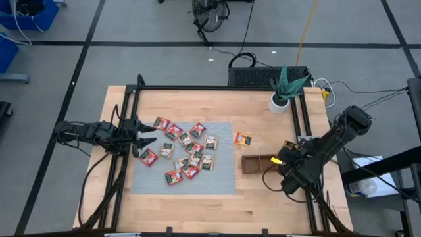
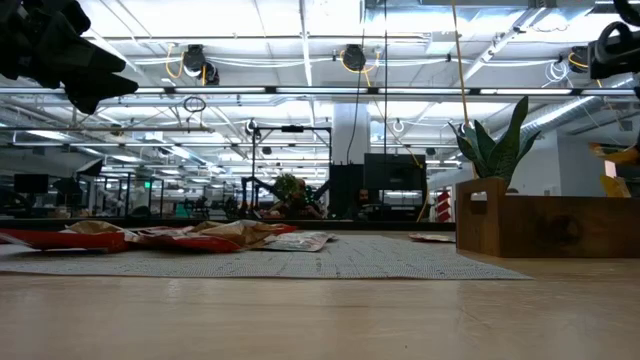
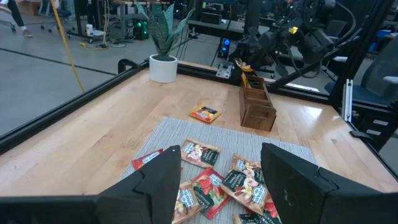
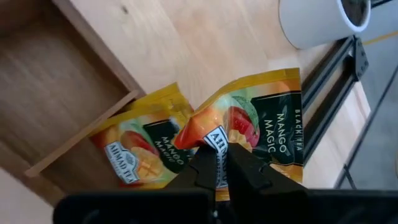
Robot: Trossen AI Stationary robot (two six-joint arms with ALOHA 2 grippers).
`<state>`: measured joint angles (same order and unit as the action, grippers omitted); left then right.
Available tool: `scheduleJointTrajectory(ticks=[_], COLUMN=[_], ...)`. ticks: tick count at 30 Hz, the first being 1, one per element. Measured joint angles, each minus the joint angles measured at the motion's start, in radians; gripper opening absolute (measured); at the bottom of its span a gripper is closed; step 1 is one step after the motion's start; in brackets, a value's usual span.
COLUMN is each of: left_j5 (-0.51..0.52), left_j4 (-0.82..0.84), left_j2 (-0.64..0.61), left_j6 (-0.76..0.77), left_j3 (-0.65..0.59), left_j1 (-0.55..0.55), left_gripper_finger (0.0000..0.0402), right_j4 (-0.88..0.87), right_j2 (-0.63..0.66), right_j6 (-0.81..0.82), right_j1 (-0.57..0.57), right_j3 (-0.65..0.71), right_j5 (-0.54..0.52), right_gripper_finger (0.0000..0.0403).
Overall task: Pick & Place Tea
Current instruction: Put the yellow tea bag into the right section of the wooden organizer
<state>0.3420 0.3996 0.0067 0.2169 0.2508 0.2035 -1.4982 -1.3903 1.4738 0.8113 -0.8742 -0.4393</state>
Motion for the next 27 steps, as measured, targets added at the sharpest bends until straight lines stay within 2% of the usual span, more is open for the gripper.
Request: scheduleJointTrajectory(ticks=[17, 27], left_j5=[0.000, 0.000], left_j4=[0.000, 0.000], left_j2=[0.000, 0.000], left_j6=[0.000, 0.000], left_j3=[0.000, 0.000], left_j1=[0.000, 0.000], left_gripper_finger=[0.0223, 0.0223], right_j4=[0.117, 0.186], right_j2=[0.000, 0.000], right_j6=[0.003, -0.018], right_j1=[0.056, 0.055], right_j3=[0.014, 0.095], right_j5=[-0.003, 0.070], right_gripper_finger=[0.0016, 0.0023])
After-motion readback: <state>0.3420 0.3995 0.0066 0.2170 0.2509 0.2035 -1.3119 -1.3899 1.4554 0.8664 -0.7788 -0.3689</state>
